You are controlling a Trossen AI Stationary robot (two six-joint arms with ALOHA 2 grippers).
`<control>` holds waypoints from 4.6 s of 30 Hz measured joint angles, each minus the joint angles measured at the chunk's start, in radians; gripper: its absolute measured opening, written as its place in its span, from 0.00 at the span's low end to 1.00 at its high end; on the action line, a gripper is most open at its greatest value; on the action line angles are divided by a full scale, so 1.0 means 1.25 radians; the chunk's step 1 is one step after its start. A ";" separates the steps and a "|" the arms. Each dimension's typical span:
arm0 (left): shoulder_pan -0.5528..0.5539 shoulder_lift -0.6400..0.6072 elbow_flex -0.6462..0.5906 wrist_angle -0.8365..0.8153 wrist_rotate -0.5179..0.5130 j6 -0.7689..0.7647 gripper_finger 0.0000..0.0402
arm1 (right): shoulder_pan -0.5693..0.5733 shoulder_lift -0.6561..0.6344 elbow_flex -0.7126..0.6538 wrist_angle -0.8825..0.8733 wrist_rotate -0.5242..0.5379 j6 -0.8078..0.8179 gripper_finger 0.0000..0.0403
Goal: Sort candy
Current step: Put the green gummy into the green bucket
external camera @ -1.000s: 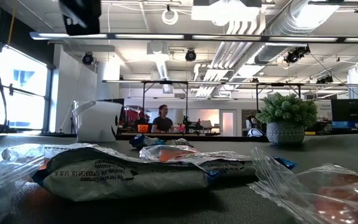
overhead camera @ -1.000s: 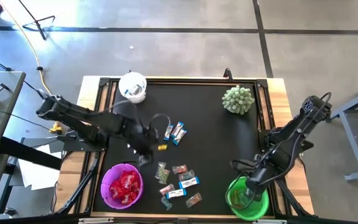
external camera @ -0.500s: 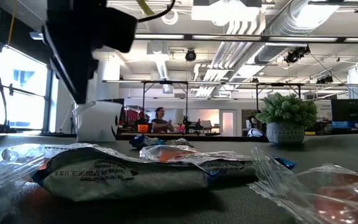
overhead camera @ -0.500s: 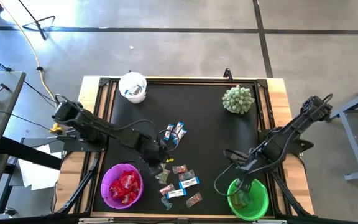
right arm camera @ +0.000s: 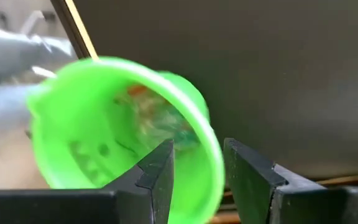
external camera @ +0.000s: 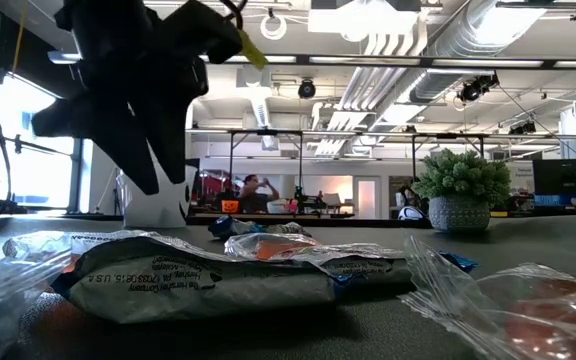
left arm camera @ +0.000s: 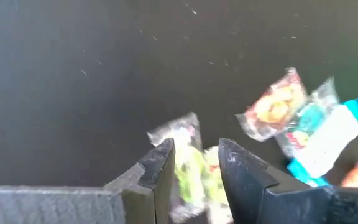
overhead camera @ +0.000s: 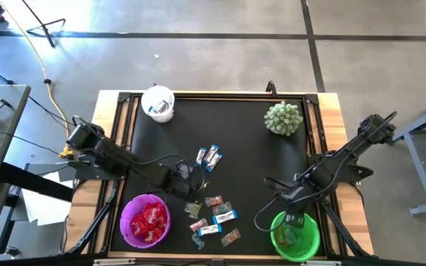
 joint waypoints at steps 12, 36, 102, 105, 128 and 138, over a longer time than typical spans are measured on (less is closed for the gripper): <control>-0.033 0.033 0.001 0.013 0.043 -0.081 0.28 | -0.002 0.000 0.000 -0.149 0.004 -0.176 0.33; -0.032 0.140 0.026 0.097 0.056 -0.056 0.02 | -0.002 0.000 0.000 -0.199 0.005 -0.190 0.33; 0.079 -0.035 0.438 0.526 -0.505 0.882 0.00 | -0.265 -0.110 0.131 0.757 0.649 -0.440 0.33; 0.079 -0.035 0.437 0.525 -0.506 0.883 0.00 | -0.283 -0.099 0.131 0.772 0.625 -0.440 0.33; 0.080 -0.036 0.437 0.520 -0.445 1.033 0.10 | -0.299 -0.094 0.131 0.796 0.617 -0.459 0.01; 0.078 -0.035 0.438 0.484 -0.416 1.113 0.35 | -0.301 -0.102 0.131 0.744 0.607 -0.454 0.00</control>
